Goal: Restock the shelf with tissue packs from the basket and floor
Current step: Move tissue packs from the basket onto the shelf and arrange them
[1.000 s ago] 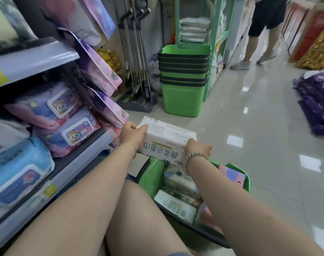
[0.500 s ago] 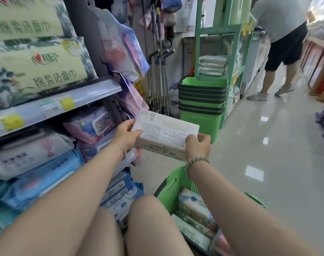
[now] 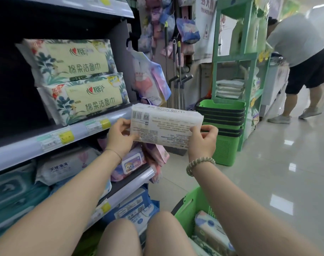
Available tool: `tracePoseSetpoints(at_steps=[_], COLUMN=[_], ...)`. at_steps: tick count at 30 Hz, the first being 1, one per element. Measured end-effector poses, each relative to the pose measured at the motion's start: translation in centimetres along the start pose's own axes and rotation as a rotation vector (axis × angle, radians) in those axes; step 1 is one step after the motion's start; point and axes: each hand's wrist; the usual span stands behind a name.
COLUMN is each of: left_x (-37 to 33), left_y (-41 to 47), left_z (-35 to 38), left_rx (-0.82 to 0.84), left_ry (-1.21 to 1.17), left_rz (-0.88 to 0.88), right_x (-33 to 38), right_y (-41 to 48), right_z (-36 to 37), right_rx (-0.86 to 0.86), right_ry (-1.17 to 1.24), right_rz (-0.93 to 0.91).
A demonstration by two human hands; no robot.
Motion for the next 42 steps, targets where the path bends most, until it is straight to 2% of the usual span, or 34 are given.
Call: tracePoseSetpoints(at_steps=[4,14,20,25,29,35,42], left_x=[-1.2,-3.6,-5.3,-6.3,-6.8,-7.7,-7.8], left_y=[-0.4,-1.8,-2.2,-2.2,-2.3,-2.9,-2.5], left_z=[-1.0,-3.2,-5.0,-7.0,-9.3,-13.2,-16.2], left_rx=[-0.030,-0.096,-0.207,-0.191,-0.136,-0.112,-0.199], left_ry=[0.019,-0.014,-0.099,-0.164,-0.088,0.097,0.199], left_rz=[0.055,0.160,0.174,0.241,0.312,0.361,0.321], right_x=[1.8,3.7,3.7,4.2,4.9,6.0,8.1], right_y=[-0.8,-0.8,-0.7,-0.8,-0.9,0.3,1.2], right_z=[0.8,2.3,4.0,5.3,6.3,7.9,10.6], right_rx=[0.079,0.072,0.093,0.182,0.258,0.492,0.538], right_ry=[0.039,0.183,0.119,0.107,0.067,-0.012,-0.109], right_rz=[-0.090,-0.192,-0.239,-0.292,-0.393,-0.547,-0.607])
Point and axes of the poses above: each hand's wrist, its own y-axis towards the middle knuckle, its own z-axis out of the palm, x = y × z, and after that the axes turned 15 degrees about x, right-handed
